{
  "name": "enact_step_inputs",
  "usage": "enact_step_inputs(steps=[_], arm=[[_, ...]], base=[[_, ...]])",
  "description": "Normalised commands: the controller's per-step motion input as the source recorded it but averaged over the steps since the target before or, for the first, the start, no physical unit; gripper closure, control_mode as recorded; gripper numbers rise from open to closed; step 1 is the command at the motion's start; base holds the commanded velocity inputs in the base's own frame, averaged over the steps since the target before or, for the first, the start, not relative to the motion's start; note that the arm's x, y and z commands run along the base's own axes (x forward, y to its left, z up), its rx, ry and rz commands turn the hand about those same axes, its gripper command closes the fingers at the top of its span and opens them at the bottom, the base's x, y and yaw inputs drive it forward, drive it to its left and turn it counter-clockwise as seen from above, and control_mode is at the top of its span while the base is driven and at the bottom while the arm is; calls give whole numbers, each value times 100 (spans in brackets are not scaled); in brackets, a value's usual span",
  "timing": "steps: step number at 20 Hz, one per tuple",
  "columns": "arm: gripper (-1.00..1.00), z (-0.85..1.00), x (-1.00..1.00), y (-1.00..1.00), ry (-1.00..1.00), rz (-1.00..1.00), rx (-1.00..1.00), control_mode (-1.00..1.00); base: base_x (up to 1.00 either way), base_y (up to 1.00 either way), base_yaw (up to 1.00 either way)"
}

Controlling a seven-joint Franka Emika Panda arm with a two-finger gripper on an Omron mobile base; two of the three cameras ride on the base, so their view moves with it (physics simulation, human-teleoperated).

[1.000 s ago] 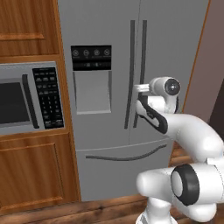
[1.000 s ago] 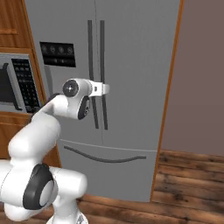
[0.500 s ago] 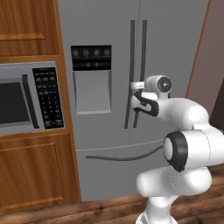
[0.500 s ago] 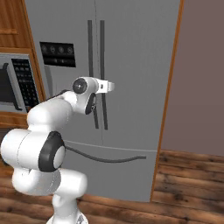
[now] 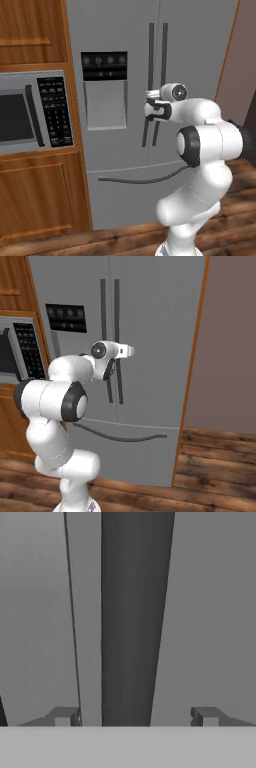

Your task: Take the lemon wedge from the fridge and place it on the plate with fish on the dining counter.

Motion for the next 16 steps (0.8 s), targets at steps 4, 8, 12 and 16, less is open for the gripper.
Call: enact_step_inputs(steps=[4,8,12,16], arm=[[-100,-16,79,-2,0,0,0,-100],[-100,-15,69,-4,0,0,0,-100],[100,0,9,0,0,0,0,-100],[100,0,-46,-24,0,-11,0,-100]], base=[[0,0,0],[0,0,0],[0,0,0],[0,0,0]])
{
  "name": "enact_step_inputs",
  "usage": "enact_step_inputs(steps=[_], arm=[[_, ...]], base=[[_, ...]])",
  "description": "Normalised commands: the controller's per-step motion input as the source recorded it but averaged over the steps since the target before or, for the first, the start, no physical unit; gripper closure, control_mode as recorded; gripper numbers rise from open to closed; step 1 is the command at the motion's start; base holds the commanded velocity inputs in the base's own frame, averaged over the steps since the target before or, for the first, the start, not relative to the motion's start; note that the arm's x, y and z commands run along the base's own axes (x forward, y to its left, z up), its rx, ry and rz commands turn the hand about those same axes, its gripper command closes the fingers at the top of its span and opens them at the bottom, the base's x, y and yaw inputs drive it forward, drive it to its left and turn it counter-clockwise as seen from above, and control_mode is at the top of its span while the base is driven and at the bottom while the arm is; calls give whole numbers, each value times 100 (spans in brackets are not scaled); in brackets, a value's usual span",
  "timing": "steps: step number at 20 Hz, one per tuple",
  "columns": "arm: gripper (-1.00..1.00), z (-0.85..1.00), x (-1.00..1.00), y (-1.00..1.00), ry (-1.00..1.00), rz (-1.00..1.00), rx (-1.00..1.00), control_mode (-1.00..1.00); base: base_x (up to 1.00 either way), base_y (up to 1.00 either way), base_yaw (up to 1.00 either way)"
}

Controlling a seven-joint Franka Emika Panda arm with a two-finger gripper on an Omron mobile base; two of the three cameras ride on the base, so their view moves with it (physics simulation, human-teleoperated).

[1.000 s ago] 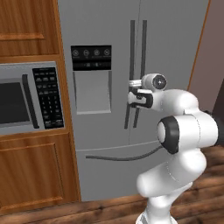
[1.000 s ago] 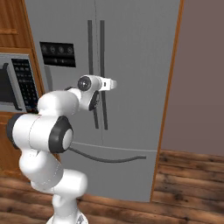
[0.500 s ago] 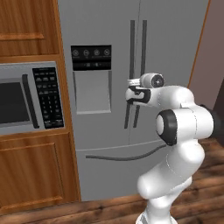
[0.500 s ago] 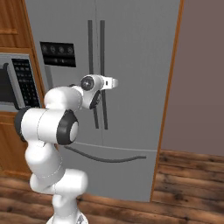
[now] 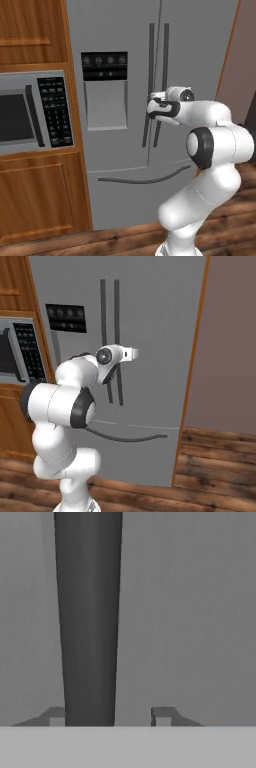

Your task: Take the lemon wedge from the fridge and place it on the plate with fish on the dining counter.

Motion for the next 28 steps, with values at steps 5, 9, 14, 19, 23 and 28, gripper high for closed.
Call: enact_step_inputs(steps=[5,9,14,19,23,28], arm=[[100,5,-100,-91,0,-30,12,-100],[100,24,-100,-100,8,-38,18,-100],[100,35,-100,-100,18,-41,22,-100],[100,47,-99,-100,20,-42,24,-100],[-100,49,-88,-83,15,-34,21,-100],[-100,23,-78,64,0,0,-3,-100]], base=[[0,0,0],[0,0,0],[0,0,0],[0,0,0],[0,0,0],[0,0,0]])
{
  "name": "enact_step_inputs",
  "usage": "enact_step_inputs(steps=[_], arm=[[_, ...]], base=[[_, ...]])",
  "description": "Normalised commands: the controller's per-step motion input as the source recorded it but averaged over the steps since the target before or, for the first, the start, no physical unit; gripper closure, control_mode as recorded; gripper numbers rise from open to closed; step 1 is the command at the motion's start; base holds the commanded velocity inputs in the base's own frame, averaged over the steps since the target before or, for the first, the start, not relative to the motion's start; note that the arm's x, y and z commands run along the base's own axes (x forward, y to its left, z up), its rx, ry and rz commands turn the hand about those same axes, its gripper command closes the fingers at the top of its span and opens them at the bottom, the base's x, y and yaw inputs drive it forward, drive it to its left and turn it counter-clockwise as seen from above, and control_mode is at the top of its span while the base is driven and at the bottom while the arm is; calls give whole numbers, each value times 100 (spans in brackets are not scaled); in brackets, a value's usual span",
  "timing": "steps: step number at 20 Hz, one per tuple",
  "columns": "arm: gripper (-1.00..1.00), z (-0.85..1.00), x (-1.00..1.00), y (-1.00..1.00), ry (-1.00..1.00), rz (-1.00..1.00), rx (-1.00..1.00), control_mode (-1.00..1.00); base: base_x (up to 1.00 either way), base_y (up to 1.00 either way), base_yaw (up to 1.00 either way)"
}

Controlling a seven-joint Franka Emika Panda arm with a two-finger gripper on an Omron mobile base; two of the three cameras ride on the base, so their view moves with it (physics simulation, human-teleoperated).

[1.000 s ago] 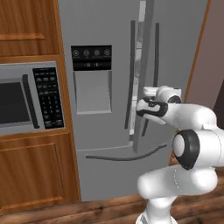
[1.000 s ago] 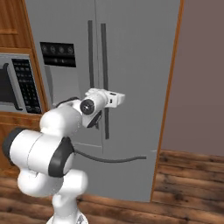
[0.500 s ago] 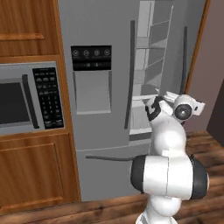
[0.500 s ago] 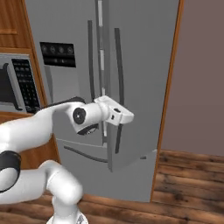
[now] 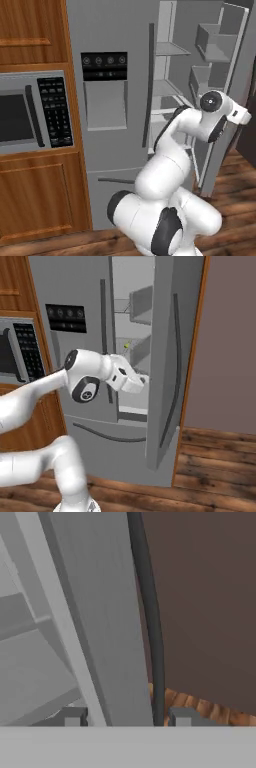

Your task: Take the lemon wedge from the fridge and place it on the plate with fish on the dining counter.

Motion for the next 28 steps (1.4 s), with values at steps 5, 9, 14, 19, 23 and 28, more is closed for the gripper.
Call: enact_step_inputs(steps=[5,9,14,19,23,28], arm=[[-100,0,15,100,-1,-1,-9,-100],[-100,0,90,25,-1,-5,0,-100],[-100,0,100,-4,0,0,0,-100],[-100,0,64,-66,3,-6,0,-100],[-100,0,0,-100,2,-3,0,-100],[-100,0,-6,-98,-2,-4,0,-100]], base=[[0,0,0],[0,0,0],[0,0,0],[0,0,0],[0,0,0],[0,0,0]])
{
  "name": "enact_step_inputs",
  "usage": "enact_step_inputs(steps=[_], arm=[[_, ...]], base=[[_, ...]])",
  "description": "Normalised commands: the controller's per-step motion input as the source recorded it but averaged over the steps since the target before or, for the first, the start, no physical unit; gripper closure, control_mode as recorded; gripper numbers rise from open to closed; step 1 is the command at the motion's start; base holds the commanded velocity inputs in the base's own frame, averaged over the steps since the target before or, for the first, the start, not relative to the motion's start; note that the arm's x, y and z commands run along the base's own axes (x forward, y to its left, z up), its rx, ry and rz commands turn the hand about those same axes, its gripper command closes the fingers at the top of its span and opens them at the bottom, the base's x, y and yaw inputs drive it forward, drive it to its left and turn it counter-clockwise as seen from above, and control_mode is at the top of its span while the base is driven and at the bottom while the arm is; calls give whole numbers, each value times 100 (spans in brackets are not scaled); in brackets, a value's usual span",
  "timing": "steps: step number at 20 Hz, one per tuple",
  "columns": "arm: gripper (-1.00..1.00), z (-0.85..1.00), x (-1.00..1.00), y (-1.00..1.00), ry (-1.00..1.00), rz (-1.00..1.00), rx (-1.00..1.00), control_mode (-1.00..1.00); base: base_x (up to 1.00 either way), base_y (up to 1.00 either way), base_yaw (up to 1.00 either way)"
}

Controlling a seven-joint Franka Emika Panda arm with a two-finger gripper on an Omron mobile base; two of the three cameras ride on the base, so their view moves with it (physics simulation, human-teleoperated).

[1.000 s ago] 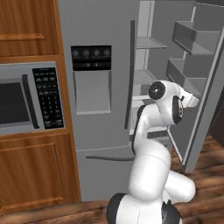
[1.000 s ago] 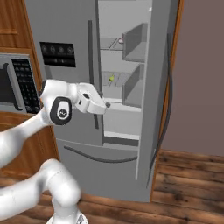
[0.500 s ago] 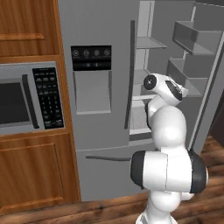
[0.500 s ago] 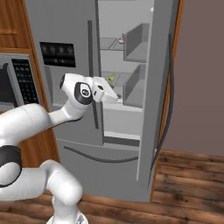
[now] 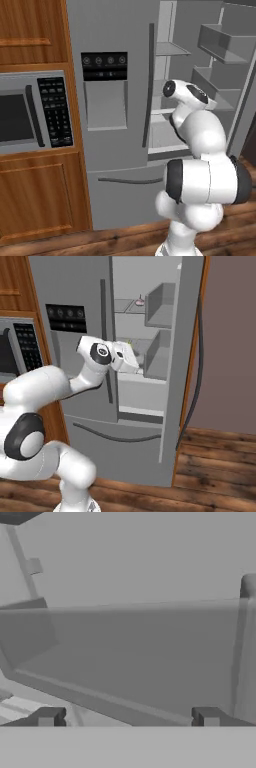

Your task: Take the lemon wedge from the fridge and place it on the plate with fish on the dining counter.

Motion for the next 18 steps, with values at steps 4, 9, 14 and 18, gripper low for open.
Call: enact_step_inputs(steps=[4,9,14,18], arm=[[-100,8,-69,58,-25,36,-6,-100],[-100,16,-20,100,-11,46,-12,-100],[-100,29,0,88,-3,56,-14,-100],[-100,3,0,40,-13,28,-16,-100]], base=[[0,0,0],[0,0,0],[0,0,0],[0,0,0]])
